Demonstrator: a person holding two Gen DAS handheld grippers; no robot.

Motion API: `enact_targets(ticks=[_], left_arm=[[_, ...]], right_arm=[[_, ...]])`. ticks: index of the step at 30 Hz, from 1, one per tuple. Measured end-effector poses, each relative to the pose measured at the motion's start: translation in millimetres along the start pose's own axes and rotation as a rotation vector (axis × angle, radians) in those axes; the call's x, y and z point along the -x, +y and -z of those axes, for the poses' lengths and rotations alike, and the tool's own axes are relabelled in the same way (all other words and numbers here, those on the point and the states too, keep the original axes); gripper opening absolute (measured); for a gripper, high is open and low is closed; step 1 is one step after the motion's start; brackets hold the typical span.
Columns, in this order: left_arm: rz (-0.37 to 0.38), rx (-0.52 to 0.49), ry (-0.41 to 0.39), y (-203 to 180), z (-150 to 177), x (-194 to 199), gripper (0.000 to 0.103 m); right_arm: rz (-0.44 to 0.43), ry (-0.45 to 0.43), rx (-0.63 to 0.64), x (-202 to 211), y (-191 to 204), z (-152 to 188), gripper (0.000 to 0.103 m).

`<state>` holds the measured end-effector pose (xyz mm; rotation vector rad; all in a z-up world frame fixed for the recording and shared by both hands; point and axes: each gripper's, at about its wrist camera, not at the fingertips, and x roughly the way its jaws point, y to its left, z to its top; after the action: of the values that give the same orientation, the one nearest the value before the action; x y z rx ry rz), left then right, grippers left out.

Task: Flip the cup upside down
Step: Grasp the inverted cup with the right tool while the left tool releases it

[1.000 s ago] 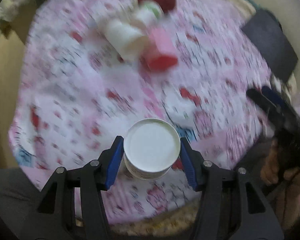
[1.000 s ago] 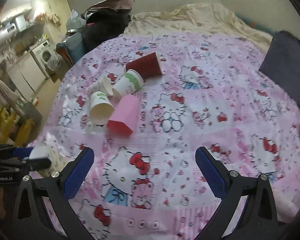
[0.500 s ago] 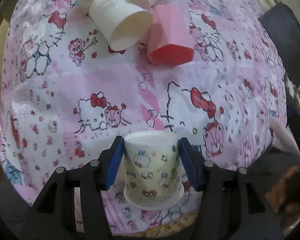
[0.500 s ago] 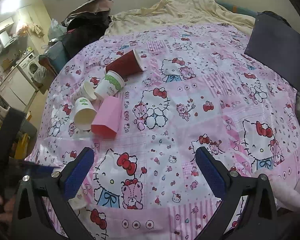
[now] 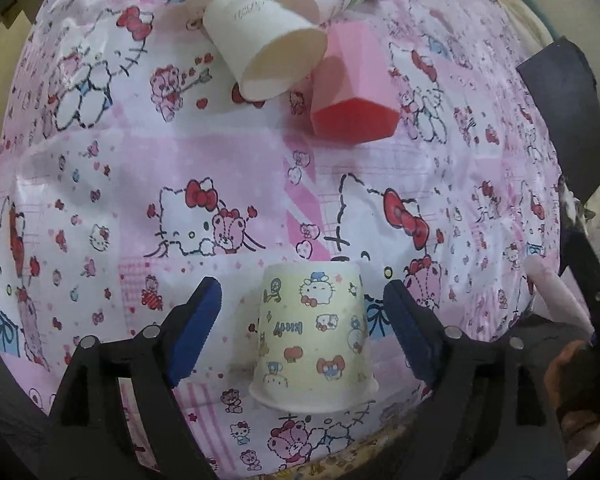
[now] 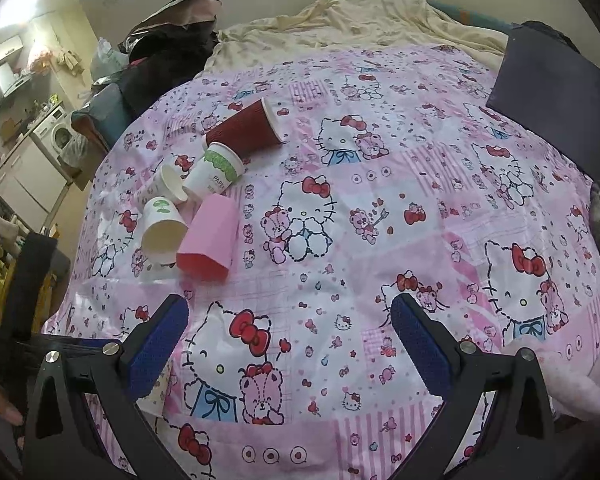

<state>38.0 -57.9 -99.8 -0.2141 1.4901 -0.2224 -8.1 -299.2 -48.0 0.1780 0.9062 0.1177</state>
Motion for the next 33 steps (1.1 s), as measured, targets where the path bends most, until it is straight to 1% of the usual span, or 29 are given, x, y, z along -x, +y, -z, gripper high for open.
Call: enact_targets(ticks=[3, 7, 11, 16, 19, 21, 22, 23, 25, 26, 29, 31, 33], left_arm=[[0.000, -0.004, -0.010, 1.9, -0.3, 5.0, 0.081], [-0.003, -0.018, -0.059, 4.2, 3.6, 21.7, 0.081], [-0.036, -0.066, -0.155, 9.1, 15.0, 49.6, 0.081], [-0.075, -0.047, -0.284, 33.6, 31.6, 82.4, 0.081], [-0.081, -0.042, -0.343, 45.8, 39.2, 89.2, 0.081], [-0.121, -0.048, -0.363, 48.7, 40.3, 87.5, 0.081], [-0.143, -0.051, -0.367, 50.2, 39.9, 85.1, 0.081], [-0.152, -0.044, -0.374, 52.5, 39.6, 82.9, 0.081], [-0.162, -0.024, -0.389, 57.0, 40.4, 81.4, 0.081], [-0.176, -0.011, -0.393, 58.7, 39.5, 80.2, 0.081], [-0.178, 0.009, -0.413, 62.2, 40.1, 84.2, 0.081], [-0.178, 0.011, -0.433, 63.0, 41.6, 89.6, 0.081], [-0.186, 0.017, -0.451, 65.1, 43.2, 93.9, 0.081]], right_arm=[[0.004, 0.004, 0.006, -1.7, 1.7, 0.8, 0.102], [0.019, 0.006, 0.020, -2.2, 3.5, 2.3, 0.102], [0.026, 0.012, 0.015, -3.4, 0.6, 3.6, 0.102], [0.027, 0.024, 0.014, -5.7, 1.7, 5.5, 0.102], [0.029, 0.038, 0.027, -9.9, 6.7, 8.2, 0.102], [0.025, 0.052, 0.035, -13.6, 10.1, 9.3, 0.102], [0.009, 0.071, 0.032, -16.7, 11.4, 10.4, 0.102], [-0.032, 0.104, 0.012, -20.8, 11.6, 11.8, 0.102], [-0.125, 0.199, -0.037, -31.5, 12.4, 15.4, 0.102], [-0.186, 0.246, -0.073, -36.6, 13.4, 19.1, 0.102], [-0.340, 0.387, -0.174, -52.4, 25.1, 32.5, 0.101], [-0.401, 0.448, -0.229, -61.3, 36.1, 40.8, 0.100], [-0.422, 0.485, -0.264, -68.4, 46.6, 47.8, 0.100]])
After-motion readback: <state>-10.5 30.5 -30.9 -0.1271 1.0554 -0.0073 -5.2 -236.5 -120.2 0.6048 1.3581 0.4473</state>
